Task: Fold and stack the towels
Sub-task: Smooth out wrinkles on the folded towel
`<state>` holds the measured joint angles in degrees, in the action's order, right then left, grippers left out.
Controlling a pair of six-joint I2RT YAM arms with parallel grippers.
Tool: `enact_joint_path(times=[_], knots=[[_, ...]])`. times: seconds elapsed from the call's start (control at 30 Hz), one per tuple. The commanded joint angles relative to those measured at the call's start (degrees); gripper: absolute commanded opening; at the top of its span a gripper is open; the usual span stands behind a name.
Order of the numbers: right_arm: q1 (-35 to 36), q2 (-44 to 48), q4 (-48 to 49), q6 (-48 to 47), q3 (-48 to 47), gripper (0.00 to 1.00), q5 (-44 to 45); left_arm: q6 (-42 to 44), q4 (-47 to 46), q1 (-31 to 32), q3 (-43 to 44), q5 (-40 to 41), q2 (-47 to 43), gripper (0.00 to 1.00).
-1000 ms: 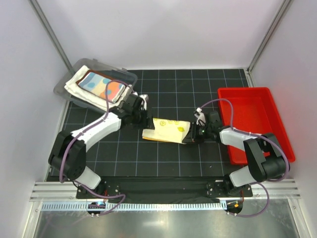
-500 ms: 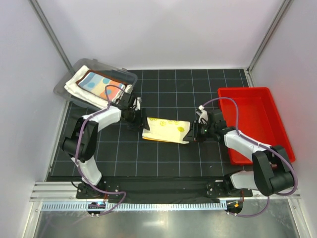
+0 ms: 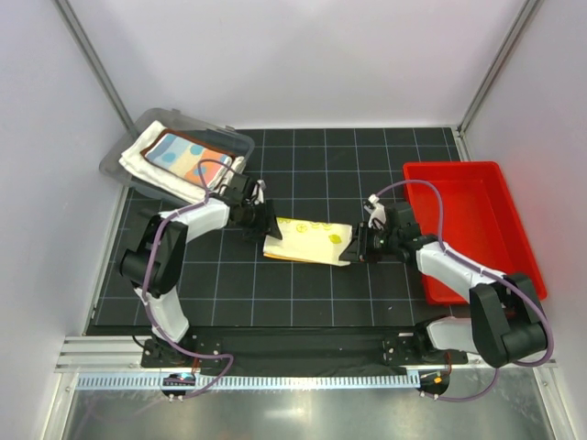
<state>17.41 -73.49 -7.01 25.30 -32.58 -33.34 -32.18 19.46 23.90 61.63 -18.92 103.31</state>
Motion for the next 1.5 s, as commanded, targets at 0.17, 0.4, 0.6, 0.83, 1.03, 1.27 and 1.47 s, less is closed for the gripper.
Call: enact_joint_path(times=[0.17, 0.4, 0.6, 0.83, 1.03, 1.27, 1.47], knots=[[-0.2, 4.0, -0.3, -0.4, -1.2, 0.26, 0.8, -2.0, 1.4, 2.4, -0.5, 7.5, 2.5, 0.47], [-0.1, 5.1, -0.4, -0.4, -0.3, 0.26, 0.8, -3.1, 0.9, 4.8, 2.3, 7.1, 3.5, 0.14], [-0.1, 7.0, -1.1, -0.5, -0.2, 0.26, 0.6, -3.2, 4.9, 4.9, 5.1, 10.4, 0.1, 0.00], [-0.1, 8.1, -1.1, -0.2, -0.1, 0.26, 1.3, -1.2, 13.4, 5.9, 9.5, 20.2, -4.2, 0.00], [-0.2, 7.7, -1.3, -0.5, -0.6, 0.26, 1.4, -0.1, 14.9, 6.1, 10.7, 21.2, -3.7, 0.00], [-0.2, 8.1, -2.4, -1.0, -1.3, 0.26, 1.8, -0.1, 15.9, 6.2, 10.8, 21.6, -0.3, 0.06], [-0.1, 8.8, -3.9, -1.5, -2.1, 0.27, 2.3, -0.7, 16.3, 6.2, 10.3, 22.8, 1.3, 0.36]])
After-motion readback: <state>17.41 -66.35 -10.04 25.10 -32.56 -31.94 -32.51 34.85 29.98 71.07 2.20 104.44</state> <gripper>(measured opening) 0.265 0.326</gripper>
